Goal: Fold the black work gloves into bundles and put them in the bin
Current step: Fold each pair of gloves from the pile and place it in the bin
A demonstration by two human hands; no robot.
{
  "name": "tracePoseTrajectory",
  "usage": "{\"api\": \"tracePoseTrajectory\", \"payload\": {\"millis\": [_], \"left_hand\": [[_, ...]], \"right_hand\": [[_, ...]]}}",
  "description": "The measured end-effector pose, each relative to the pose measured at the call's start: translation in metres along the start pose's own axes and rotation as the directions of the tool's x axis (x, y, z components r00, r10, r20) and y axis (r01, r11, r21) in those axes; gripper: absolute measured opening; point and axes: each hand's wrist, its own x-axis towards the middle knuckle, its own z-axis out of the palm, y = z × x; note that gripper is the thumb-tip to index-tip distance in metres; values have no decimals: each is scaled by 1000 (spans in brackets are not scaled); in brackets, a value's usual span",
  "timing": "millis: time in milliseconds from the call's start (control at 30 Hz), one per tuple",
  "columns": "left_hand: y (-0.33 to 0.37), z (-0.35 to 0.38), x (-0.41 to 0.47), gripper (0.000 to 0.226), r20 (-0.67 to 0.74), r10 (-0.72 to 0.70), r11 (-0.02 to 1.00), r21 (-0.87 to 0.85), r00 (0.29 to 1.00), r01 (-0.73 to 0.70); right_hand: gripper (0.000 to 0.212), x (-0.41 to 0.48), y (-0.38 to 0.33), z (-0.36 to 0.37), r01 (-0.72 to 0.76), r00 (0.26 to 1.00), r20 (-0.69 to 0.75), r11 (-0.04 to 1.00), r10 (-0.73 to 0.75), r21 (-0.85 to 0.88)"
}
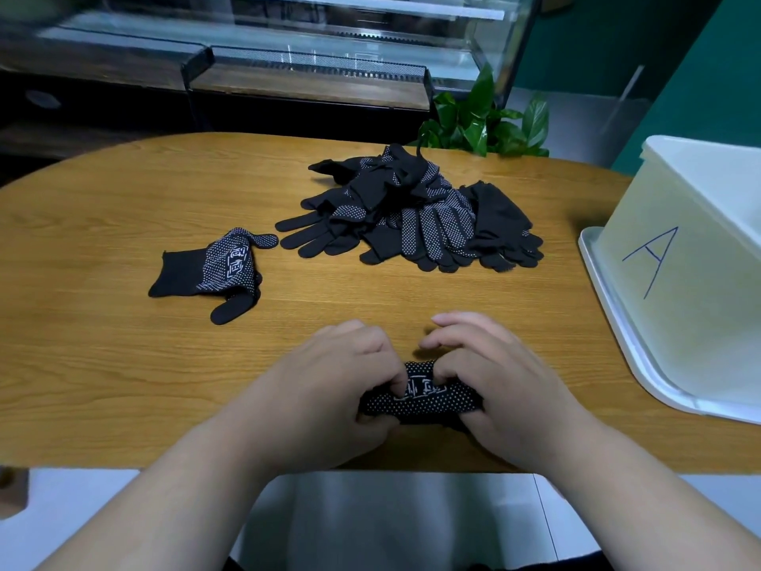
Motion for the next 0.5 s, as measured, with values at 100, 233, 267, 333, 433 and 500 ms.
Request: {"api": "tracePoseTrajectory", "payload": {"millis": [100, 233, 267, 333, 433, 500], "left_hand": [[-5, 1, 1, 21, -17, -37, 999, 5, 999, 37], [-11, 3, 4, 20, -23, -102, 995, -21, 995, 102], [-12, 3, 4, 20, -23, -114, 993, -24, 993, 113], [-13, 3, 5, 20, -31, -133, 991, -26, 991, 132], [-14, 3, 6, 19, -50, -152, 988, -29, 987, 151], [-14, 3, 5, 19, -76, -148, 989, -18, 986, 147]], "right_hand": [[27, -1, 0, 0, -28, 999, -19, 998, 29, 59], [27, -2, -4, -3, -42, 999, -9, 994, 43, 103], [29, -4, -5, -5, -54, 999, 10, 992, 53, 116], [34, -7, -7, -9, -87, 996, 48, 986, 81, 143], [35, -8, -8, -9, -114, 993, -9, 986, 116, 123], [23, -7, -9, -6, -123, 982, -132, 990, 132, 72]]}}
